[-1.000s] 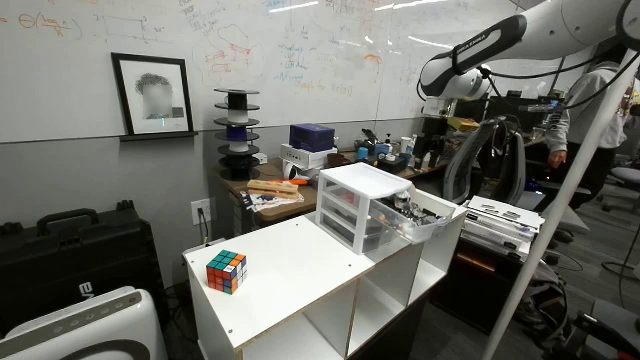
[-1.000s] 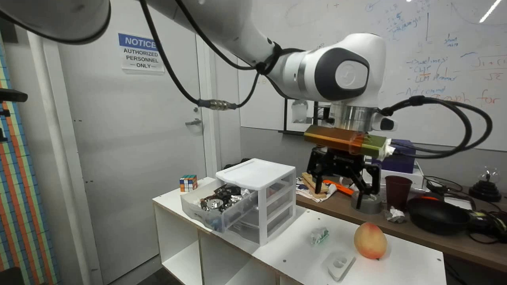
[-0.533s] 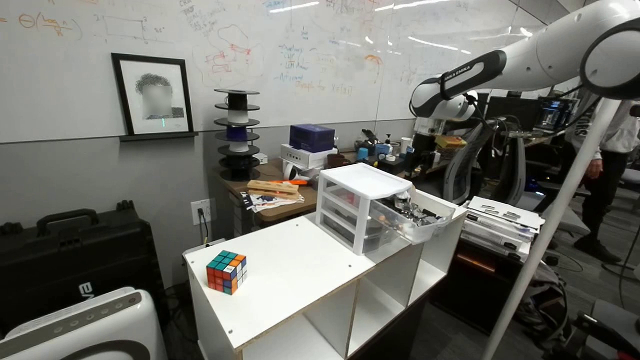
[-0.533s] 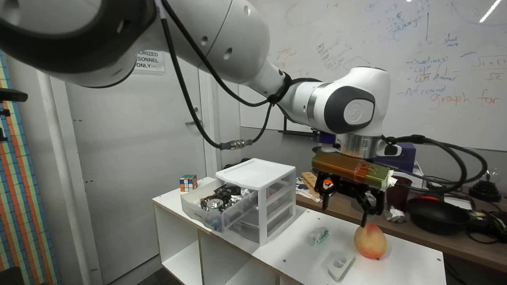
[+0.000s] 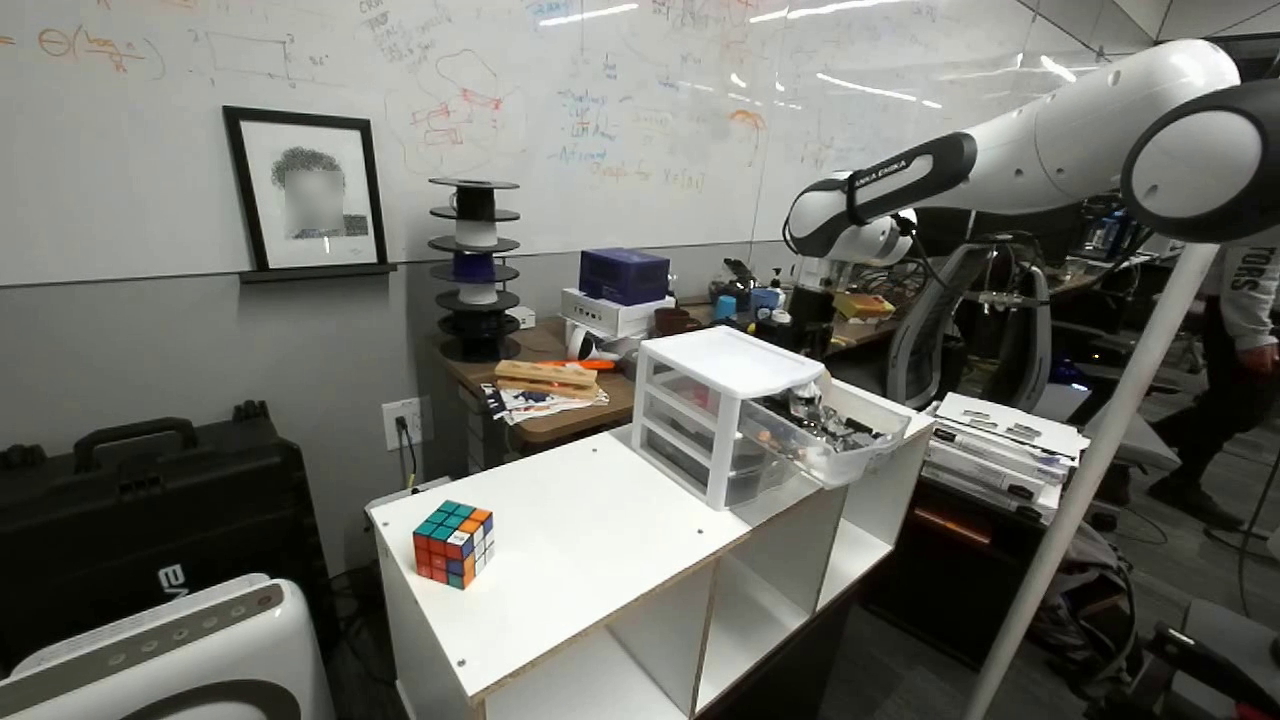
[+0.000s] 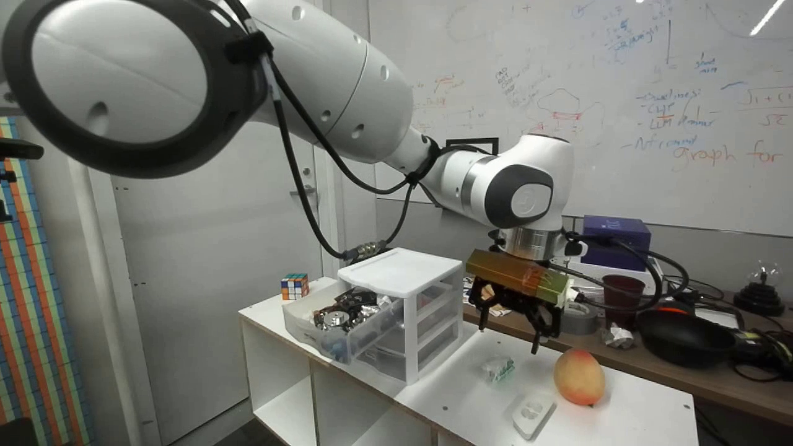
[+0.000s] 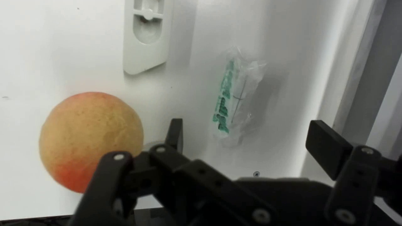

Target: Put the plastic objects in the drawer then close the drawer.

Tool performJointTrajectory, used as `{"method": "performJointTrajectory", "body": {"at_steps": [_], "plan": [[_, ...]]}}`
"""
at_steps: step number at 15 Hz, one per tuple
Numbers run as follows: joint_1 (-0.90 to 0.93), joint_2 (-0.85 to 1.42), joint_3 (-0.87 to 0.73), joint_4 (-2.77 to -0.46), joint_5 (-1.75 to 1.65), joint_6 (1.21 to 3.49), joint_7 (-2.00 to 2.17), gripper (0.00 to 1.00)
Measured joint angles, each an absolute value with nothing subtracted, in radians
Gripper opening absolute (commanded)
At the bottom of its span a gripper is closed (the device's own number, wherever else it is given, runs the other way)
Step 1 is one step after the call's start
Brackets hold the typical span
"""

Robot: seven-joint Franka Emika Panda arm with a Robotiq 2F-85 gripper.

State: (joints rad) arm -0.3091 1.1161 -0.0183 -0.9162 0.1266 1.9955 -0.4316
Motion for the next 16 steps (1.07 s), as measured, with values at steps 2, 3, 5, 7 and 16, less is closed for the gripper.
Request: {"method": "performJointTrajectory", "body": {"at_steps": [2,3,5,7,16], "plan": [[-0.303,1.137,-0.018,-0.905,0.119,1.994,-0.425,1.0],[-0.302,1.148,-0.018,-0.897,0.118,1.993,-0.422,0.75],[-0.302,1.167,-0.018,-0.886,0.113,1.99,-0.416,0.66],[-0.302,1.183,-0.018,-0.874,0.109,1.985,-0.407,0.49],[-0.297,1.203,-0.019,-0.865,0.102,1.966,-0.403,0.0]]}}
